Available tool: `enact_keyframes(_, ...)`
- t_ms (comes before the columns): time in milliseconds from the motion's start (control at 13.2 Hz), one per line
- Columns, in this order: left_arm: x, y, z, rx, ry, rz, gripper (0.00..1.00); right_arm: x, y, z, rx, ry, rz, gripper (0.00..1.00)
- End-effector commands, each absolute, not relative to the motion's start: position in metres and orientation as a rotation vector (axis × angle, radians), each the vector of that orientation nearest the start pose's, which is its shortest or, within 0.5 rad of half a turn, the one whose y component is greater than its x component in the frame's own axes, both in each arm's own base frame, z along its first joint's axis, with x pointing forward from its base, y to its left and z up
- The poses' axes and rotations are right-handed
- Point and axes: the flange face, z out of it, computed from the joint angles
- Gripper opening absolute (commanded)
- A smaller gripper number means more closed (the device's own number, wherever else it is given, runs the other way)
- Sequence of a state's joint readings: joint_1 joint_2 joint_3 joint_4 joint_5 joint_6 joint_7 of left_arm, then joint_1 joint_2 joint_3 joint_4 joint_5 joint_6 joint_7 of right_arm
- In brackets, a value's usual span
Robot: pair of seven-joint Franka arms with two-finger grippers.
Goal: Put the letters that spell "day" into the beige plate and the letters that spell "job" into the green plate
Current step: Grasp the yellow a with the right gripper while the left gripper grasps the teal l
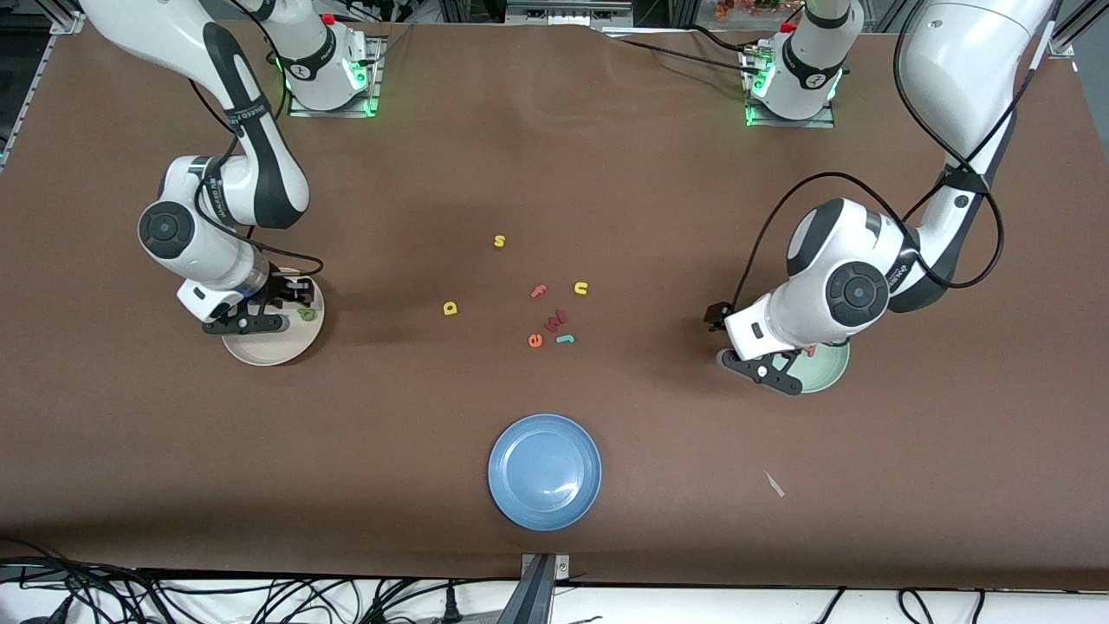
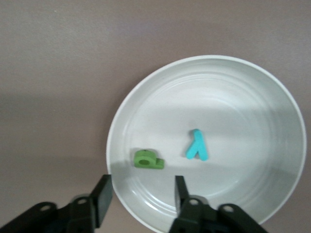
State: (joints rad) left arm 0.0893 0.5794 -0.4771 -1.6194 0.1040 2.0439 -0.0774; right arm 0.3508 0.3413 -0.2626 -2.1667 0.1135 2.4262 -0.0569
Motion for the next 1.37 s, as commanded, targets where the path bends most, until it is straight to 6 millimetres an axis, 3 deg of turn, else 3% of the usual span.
enact_keyframes(0, 0.661, -0.240, 0.323, -3.307, 0.237, 0.245, 1.00, 0.570, 0.064, 0.254, -3.099, -0.084, 0.187, 1.00)
enact_keyframes(152, 0.661, -0.286, 0.325, -3.322, 0.082, 0.236, 1.00, 0.576, 0.081, 0.260, -3.049, 0.009, 0.242, 1.00)
enact_keyframes(228, 0.649, -0.318, 0.317, -3.294, -0.009, 0.251, 1.00, 0.575, 0.099, 0.261, -3.052, 0.030, 0.237, 1.00)
enact_keyframes(304, 0.645, -0.333, 0.306, -3.245, -0.122, 0.228, 1.00, 0.573, 0.114, 0.260, -3.058, 0.089, 0.234, 1.00)
enact_keyframes(456, 0.639, -0.376, 0.294, -3.212, -0.195, 0.189, 1.00, 0.566, 0.154, 0.259, -3.070, 0.151, 0.215, 1.00)
enact_keyframes(608, 0.640, -0.406, 0.279, -3.215, -0.241, 0.168, 1.00, 0.559, 0.192, 0.251, -3.082, 0.170, 0.164, 1.00)
enact_keyframes(760, 0.648, -0.409, 0.272, -3.230, -0.222, 0.151, 1.00, 0.550, 0.229, 0.240, -3.092, 0.162, 0.110, 1.00)
enact_keyframes(912, 0.647, -0.426, 0.252, -3.282, -0.181, 0.078, 1.00, 0.544, 0.262, 0.229, -3.098, 0.176, 0.056, 1.00)
enact_keyframes(1064, 0.632, -0.448, 0.231, -3.275, -0.153, 0.067, 1.00, 0.541, 0.286, 0.219, -3.101, 0.182, 0.018, 1.00)
enact_keyframes(1292, 0.614, -0.464, 0.211, -3.205, -0.176, 0.051, 1.00, 0.539, 0.315, 0.202, -3.117, 0.114, 0.004, 1.00)
